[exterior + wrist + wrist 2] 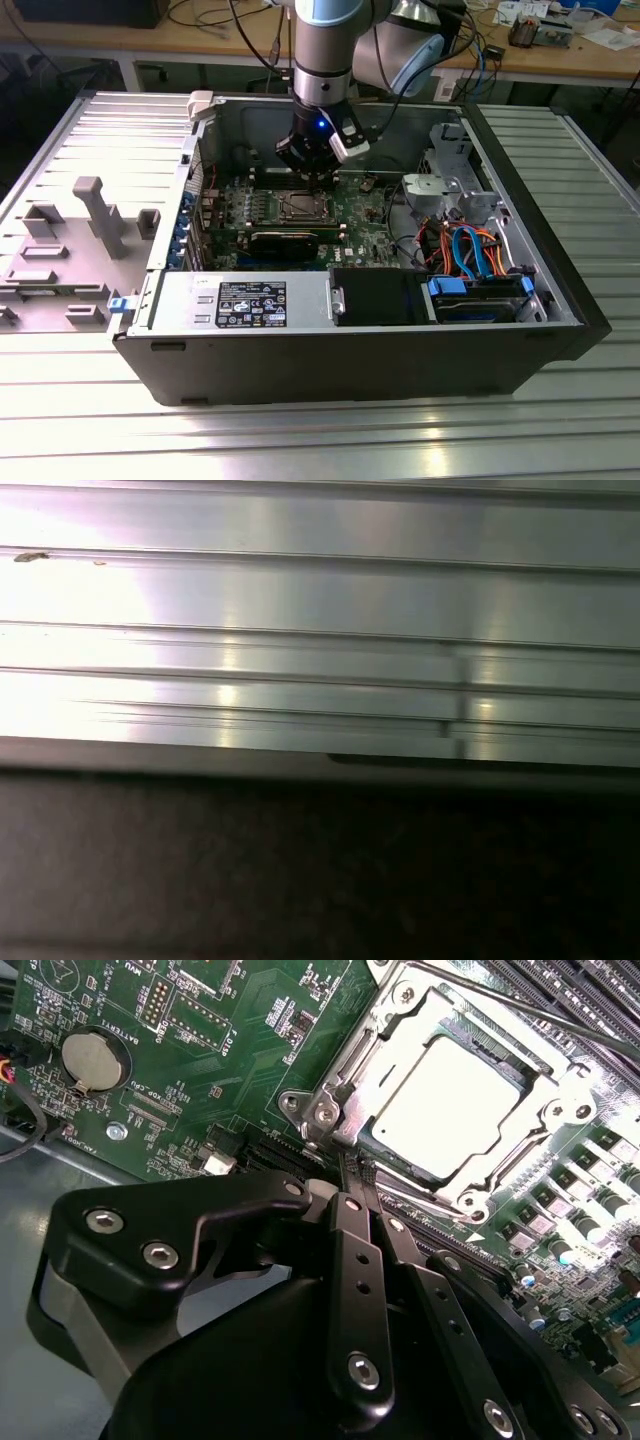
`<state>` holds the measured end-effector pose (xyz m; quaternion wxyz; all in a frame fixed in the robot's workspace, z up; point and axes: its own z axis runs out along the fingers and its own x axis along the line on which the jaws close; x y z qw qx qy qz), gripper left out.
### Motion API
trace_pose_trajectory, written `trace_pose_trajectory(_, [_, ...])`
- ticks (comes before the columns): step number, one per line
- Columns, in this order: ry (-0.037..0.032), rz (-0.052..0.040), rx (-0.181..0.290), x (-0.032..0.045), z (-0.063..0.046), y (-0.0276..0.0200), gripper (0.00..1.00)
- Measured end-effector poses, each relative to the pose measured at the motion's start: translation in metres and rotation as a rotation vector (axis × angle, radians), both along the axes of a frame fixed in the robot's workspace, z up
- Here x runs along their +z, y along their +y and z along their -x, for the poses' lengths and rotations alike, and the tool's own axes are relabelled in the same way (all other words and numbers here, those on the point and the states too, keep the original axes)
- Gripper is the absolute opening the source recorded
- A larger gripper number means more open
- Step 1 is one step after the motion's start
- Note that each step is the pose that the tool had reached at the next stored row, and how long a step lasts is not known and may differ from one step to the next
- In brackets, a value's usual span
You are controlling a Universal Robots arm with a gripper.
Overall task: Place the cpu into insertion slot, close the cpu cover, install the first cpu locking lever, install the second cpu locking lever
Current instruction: 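Install the first cpu locking lever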
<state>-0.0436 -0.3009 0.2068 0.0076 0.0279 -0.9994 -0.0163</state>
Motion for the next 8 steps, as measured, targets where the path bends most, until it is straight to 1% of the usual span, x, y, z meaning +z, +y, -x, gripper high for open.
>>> trace_pose_trajectory(4, [0.0, 0.0016, 0.0, 0.0, -0.0001, 0.0, 0.11])
trace_pose_trajectory(8, [0.0, 0.0015, 0.0, 0.0021, 0.0, 0.0, 0.11])
